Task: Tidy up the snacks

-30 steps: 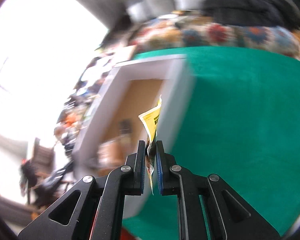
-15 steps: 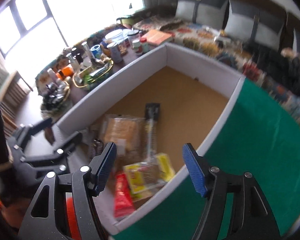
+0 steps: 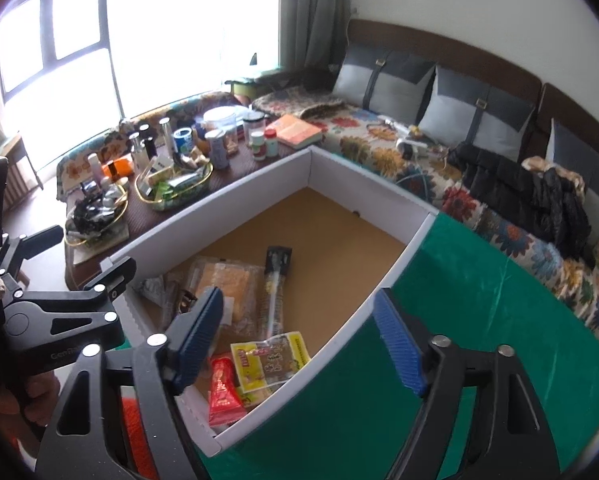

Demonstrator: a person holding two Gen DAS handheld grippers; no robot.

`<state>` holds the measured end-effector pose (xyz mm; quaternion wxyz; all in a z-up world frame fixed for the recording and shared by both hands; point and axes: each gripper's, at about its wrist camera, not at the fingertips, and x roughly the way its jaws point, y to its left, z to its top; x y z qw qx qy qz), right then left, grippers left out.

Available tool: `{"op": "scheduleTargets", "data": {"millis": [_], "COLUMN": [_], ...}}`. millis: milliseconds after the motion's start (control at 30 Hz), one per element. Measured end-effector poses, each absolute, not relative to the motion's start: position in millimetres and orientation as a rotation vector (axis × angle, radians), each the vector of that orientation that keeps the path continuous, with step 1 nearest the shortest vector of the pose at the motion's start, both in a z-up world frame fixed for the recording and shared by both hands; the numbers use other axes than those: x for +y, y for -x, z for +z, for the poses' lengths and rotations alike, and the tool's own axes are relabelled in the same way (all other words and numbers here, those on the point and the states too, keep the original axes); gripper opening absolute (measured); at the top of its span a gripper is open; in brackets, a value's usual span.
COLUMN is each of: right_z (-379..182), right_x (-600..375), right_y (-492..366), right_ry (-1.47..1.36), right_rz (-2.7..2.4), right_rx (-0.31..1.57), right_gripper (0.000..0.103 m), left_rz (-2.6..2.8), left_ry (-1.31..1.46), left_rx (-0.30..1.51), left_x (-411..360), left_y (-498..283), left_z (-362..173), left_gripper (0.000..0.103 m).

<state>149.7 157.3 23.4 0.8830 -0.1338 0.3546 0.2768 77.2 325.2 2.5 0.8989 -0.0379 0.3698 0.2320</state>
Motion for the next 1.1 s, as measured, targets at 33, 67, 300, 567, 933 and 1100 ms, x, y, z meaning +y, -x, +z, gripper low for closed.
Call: {"op": "scheduleTargets", "data": {"millis": [33, 67, 300, 567, 933, 1100], "right_z": [26, 28, 25, 44, 36, 27], "right_x": [157, 156, 159, 154, 179, 191], "right_y": [-147, -145, -146, -135, -159, -163], "right_ry": [0.275, 0.272, 0.250, 0.198, 0.228, 0.278], "right_rz": [0.578, 0.578, 0.582, 0.555, 0.572, 0.551], "right_rx": [0.717, 0.704, 0.759, 0.663, 0.860, 0.959], "right_gripper": [0.083, 0.083, 0.083, 0.088, 0.088, 0.088], "left_rz": [0.482, 0.481, 0.464, 0.431, 0.433, 0.387], "left_ry": [0.081, 0.087, 0.132, 0.122, 0.147, 0.217], "left_rx": [0.764, 0.761, 0.746, 0.736, 0.744, 0.796], "left_x": [325, 326, 332, 335, 343, 352], "left_y": [-76, -75, -67, -63, -68, -71], "left_z": [3, 5, 14, 23, 29, 20], "left_gripper": [0.101, 0.101, 0.101, 0.101, 0.101, 0.101]}}
